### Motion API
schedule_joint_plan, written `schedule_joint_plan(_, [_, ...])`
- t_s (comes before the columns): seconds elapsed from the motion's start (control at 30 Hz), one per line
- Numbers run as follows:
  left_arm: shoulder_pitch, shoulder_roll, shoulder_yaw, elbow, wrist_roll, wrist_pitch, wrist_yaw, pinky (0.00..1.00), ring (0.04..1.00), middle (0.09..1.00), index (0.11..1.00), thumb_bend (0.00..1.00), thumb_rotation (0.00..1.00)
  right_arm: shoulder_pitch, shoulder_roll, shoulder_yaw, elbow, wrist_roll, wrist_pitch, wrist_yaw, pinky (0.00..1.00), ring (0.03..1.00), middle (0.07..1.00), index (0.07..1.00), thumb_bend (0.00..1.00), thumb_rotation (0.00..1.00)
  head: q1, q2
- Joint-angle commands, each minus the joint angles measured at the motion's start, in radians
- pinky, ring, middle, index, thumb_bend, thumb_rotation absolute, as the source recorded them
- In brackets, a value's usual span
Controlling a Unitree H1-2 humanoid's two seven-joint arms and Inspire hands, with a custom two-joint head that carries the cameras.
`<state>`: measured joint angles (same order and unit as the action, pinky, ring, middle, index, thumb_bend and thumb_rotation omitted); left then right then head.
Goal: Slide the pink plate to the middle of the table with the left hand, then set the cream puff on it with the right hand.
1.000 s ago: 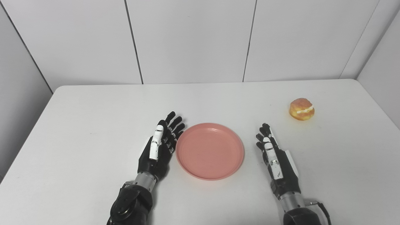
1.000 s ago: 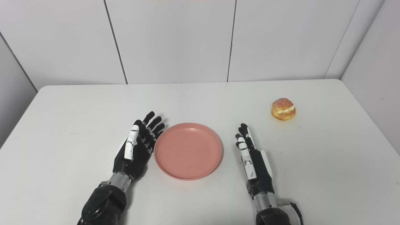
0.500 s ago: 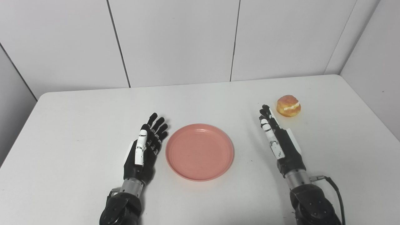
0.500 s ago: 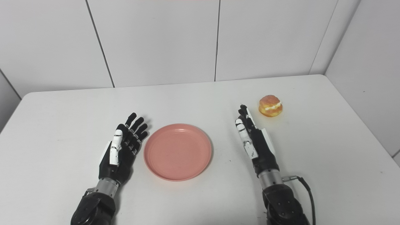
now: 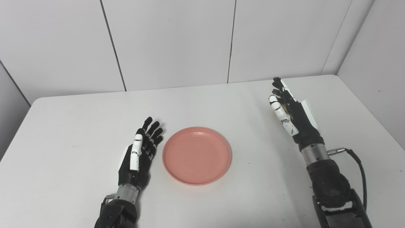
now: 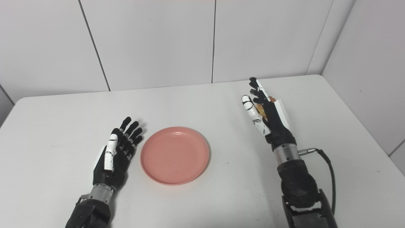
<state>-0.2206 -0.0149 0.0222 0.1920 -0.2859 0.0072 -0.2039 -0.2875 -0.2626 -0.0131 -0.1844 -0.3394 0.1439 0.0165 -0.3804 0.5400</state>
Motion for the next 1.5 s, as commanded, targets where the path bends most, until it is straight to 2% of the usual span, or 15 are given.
schedule_joint_plan(0.0, [0.098,0.025,0.012,0.067,0.0,0.019,-0.009,1.0,0.971,0.974,0.968,0.39,1.0,-0.044,-0.034,-0.004,-0.031,-0.06,-0.025,-0.027,0.74,0.853,0.937,0.94,0.62,0.99,-0.005,-0.006])
schedule_joint_plan(0.07, [0.1,0.029,0.014,0.075,-0.004,0.015,-0.016,1.0,0.971,0.974,0.969,0.38,1.0,-0.061,-0.05,-0.005,-0.04,-0.104,-0.002,-0.03,0.73,0.841,0.932,0.944,0.67,0.95,-0.018,-0.017])
schedule_joint_plan(0.13, [0.103,0.032,0.015,0.079,-0.005,0.011,-0.021,1.0,0.972,0.975,0.971,0.38,1.0,-0.075,-0.061,-0.01,-0.039,-0.14,-0.004,-0.041,0.76,0.854,0.925,0.949,0.76,0.78,-0.025,-0.025])
schedule_joint_plan(0.17, [0.103,0.033,0.016,0.082,-0.006,0.008,-0.023,1.0,0.972,0.976,0.971,0.38,1.0,-0.082,-0.066,-0.014,-0.033,-0.15,-0.015,-0.048,0.76,0.854,0.924,0.949,0.76,0.76,-0.026,-0.025])
schedule_joint_plan(0.23, [0.104,0.035,0.017,0.082,-0.006,0.011,-0.026,1.0,0.975,0.977,0.973,0.37,1.0,-0.095,-0.076,-0.015,-0.022,-0.185,-0.014,-0.06,0.76,0.862,0.932,0.952,0.81,0.64,-0.033,-0.032])
schedule_joint_plan(0.4, [0.105,0.038,0.022,0.087,-0.018,0.021,-0.029,1.0,0.981,0.983,0.977,0.35,1.0,-0.14,-0.099,-0.012,0.026,-0.271,0.034,-0.054,0.66,0.833,0.933,0.948,0.91,0.48,-0.054,-0.05])
schedule_joint_plan(0.57, [0.109,0.041,0.021,0.085,-0.023,0.028,-0.03,1.0,0.984,0.985,0.981,0.34,1.0,-0.189,-0.13,0.004,0.106,-0.333,0.094,-0.028,0.68,0.876,0.967,0.965,0.94,0.48,-0.049,-0.047])
schedule_joint_plan(0.7, [0.112,0.04,0.02,0.075,-0.03,0.035,-0.03,1.0,0.98,0.982,0.978,0.35,1.0,-0.217,-0.161,0.035,0.163,-0.399,0.108,-0.038,0.6,0.854,0.976,0.967,0.98,0.5,-0.048,-0.049])
schedule_joint_plan(0.77, [0.113,0.041,0.018,0.072,-0.031,0.039,-0.029,1.0,0.982,0.984,0.98,0.35,1.0,-0.233,-0.186,0.064,0.195,-0.45,0.112,-0.038,0.59,0.856,0.98,0.965,0.99,0.52,-0.046,-0.047])
schedule_joint_plan(0.83, [0.114,0.042,0.015,0.069,-0.029,0.041,-0.027,1.0,0.98,0.982,0.978,0.35,1.0,-0.249,-0.204,0.087,0.229,-0.487,0.114,-0.04,0.6,0.864,0.98,0.958,0.99,0.54,-0.04,-0.045])
schedule_joint_plan(0.87, [0.114,0.042,0.013,0.069,-0.028,0.04,-0.028,1.0,0.976,0.98,0.976,0.35,1.0,-0.258,-0.21,0.095,0.245,-0.496,0.123,-0.032,0.64,0.883,0.98,0.952,1.0,0.55,-0.039,-0.044])
schedule_joint_plan(1.1, [0.118,0.043,0.007,0.06,-0.025,0.037,-0.029,1.0,0.977,0.981,0.979,0.36,1.0,-0.314,-0.228,0.127,0.361,-0.513,0.169,0.011,0.75,0.929,0.995,0.959,1.0,0.58,-0.029,-0.034])
schedule_joint_plan(1.47, [0.129,0.046,-0.008,0.03,-0.013,0.052,-0.021,1.0,0.967,0.972,0.972,0.36,1.0,-0.374,-0.224,0.163,0.519,-0.489,0.177,0.035,0.8,0.938,1.0,0.973,0.98,0.59,-0.018,-0.021])
